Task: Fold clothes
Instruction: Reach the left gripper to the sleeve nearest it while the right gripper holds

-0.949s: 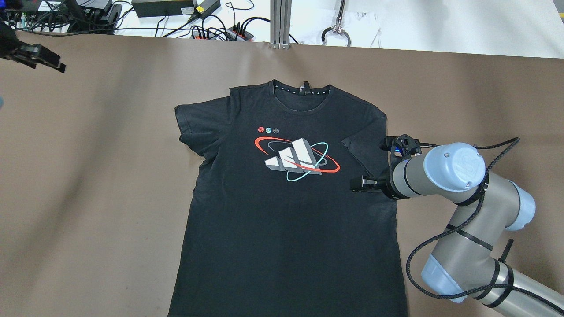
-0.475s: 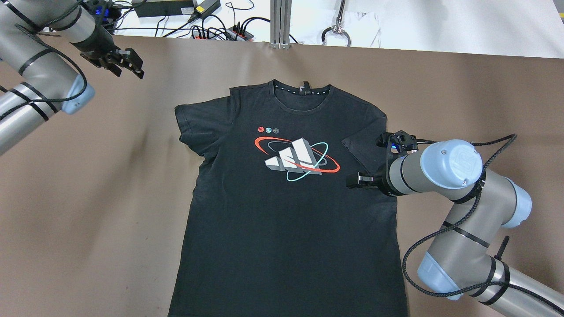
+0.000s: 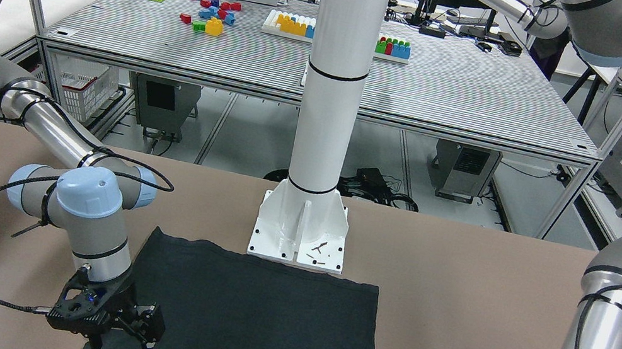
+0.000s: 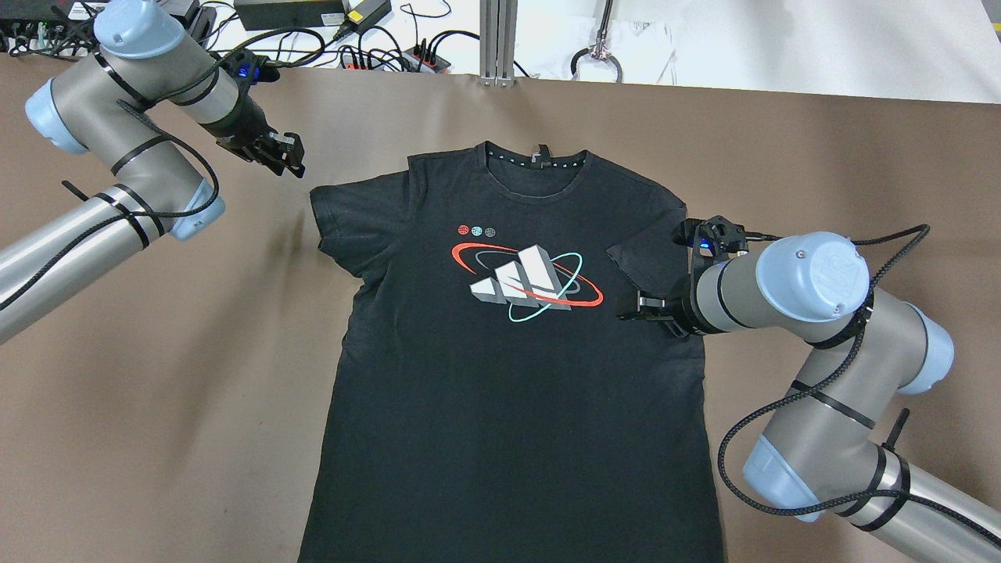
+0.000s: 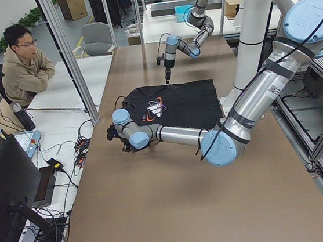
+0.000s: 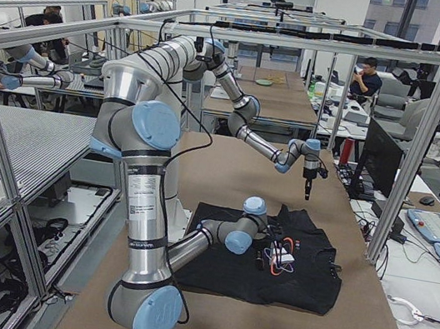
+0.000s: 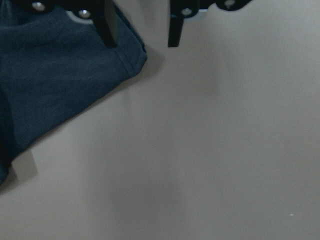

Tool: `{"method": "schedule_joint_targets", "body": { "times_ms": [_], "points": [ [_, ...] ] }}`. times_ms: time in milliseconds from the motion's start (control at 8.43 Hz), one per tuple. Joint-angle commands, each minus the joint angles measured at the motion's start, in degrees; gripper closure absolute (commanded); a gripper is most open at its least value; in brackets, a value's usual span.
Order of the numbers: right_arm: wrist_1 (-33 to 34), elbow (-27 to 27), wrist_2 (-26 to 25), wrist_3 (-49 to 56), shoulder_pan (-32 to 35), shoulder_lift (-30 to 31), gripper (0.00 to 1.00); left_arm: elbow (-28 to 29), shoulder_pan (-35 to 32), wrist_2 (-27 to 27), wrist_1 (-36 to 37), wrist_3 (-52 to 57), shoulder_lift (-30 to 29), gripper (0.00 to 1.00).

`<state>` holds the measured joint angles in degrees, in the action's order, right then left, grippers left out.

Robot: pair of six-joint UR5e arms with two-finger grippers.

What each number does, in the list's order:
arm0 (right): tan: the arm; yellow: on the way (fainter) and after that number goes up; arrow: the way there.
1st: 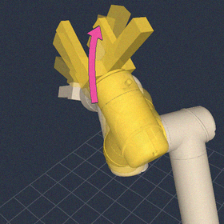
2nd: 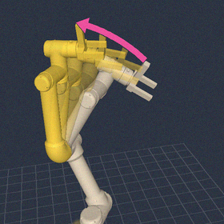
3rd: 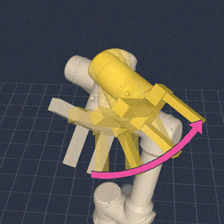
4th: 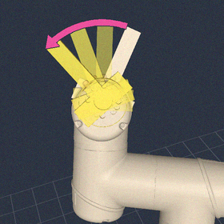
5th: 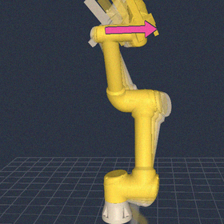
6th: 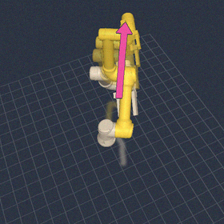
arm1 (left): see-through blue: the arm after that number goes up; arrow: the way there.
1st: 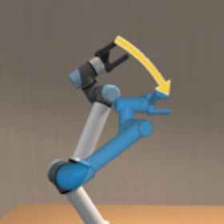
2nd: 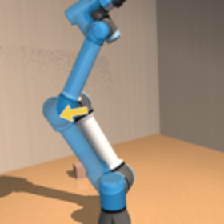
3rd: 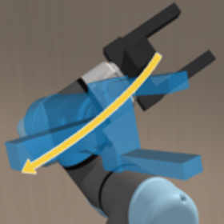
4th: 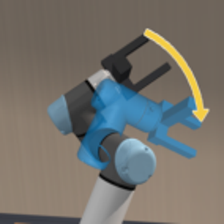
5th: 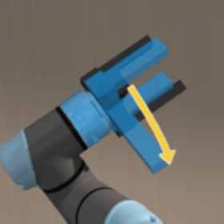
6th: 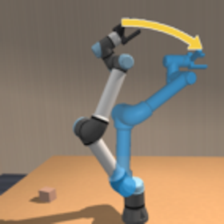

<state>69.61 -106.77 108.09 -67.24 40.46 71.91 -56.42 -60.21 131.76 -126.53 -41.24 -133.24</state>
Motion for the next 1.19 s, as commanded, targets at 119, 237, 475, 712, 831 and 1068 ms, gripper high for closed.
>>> {"method": "schedule_joint_targets", "body": {
  "times_ms": [119, 237, 475, 712, 831, 1068],
  "points": [
    [0.00, -0.45, -0.86, -0.17, 0.05, -0.01, 0.05, 4.82, 3.25, -3.24, -3.54, -0.77, -2.37, 0.60],
    [0.00, -0.28, -1.04, -0.17, 0.05, 0.07, 0.05, 5.87, 3.52, -3.61, -4.77, -0.77, -2.54, 0.60],
    [0.00, -0.45, -1.04, -0.17, 0.05, 0.07, 0.05, 8.15, 3.70, -4.49, -5.30, -0.77, -3.77, 0.61],
    [0.00, -0.37, -1.13, -0.17, 0.05, 0.16, 0.05, 9.04, 3.78, -4.49, -5.31, -0.77, -4.13, 0.62],
    [-0.09, -0.45, -1.30, -0.17, 0.05, 0.16, 0.05, 9.22, 3.87, -4.49, -5.31, -0.77, -4.13, 0.64],
    [-0.09, -0.63, -1.39, -0.17, 0.05, 0.16, 0.05, 9.22, 3.87, -4.49, -5.40, -0.77, -4.13, 0.77]
  ]
}}
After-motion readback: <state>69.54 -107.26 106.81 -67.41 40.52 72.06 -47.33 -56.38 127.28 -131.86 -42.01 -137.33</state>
